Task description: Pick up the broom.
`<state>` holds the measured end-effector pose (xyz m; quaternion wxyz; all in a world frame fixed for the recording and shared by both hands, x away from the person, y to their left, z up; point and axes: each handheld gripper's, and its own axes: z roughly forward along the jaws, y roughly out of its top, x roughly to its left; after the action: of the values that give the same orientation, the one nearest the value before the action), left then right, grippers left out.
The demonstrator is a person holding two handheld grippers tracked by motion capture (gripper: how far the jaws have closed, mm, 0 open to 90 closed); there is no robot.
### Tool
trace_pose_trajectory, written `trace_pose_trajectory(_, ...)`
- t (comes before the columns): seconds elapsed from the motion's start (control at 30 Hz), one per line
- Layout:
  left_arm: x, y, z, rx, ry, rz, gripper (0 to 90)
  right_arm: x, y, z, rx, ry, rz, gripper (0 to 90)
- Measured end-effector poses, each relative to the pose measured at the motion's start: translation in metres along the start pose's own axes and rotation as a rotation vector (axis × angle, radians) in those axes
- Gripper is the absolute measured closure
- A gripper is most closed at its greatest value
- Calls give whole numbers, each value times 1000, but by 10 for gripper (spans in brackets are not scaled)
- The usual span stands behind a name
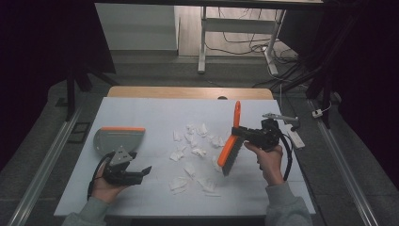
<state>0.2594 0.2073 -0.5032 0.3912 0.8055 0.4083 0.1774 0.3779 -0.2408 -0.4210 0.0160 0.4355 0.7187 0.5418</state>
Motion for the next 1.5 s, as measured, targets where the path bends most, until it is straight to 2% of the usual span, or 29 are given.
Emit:
trace_pose_trajectory(0.17,-3,5,1,-17,-19,-2,222,5,-1,4,-23,5,3,708)
trace_pose_trajectory(0.3,-8,11,2,-38,-33,14,228,11,-1,7,-53,2,5,709)
trace_pose_trajectory(0.37,-17,17,1,-72,-55,37,231,14,-2,10,-66,15,12,708)
trace_pose_trajectory(0.5,-29,25,3,-98,-94,53,238,22,-3,17,-82,9,3,708)
trace_pose_trajectory(0.9,-59,54,24,-106,-154,128,246,34,-9,33,-101,-1,2,708)
trace_pose_trajectory(0.93,-65,59,28,-110,-168,138,246,35,-10,35,-100,-3,1,708)
trace_pose_trajectory(1.07,-76,67,35,-114,-191,160,247,39,-13,39,-112,-1,4,708)
trace_pose_trajectory(1.2,-83,70,40,-122,-198,168,251,42,-16,43,-131,-4,12,708)
trace_pose_trajectory(1.33,-92,75,54,-133,-203,168,259,44,-20,47,-143,24,43,708)
trace_pose_trajectory(1.5,-99,77,65,-169,-192,158,325,49,-24,51,-162,26,54,707)
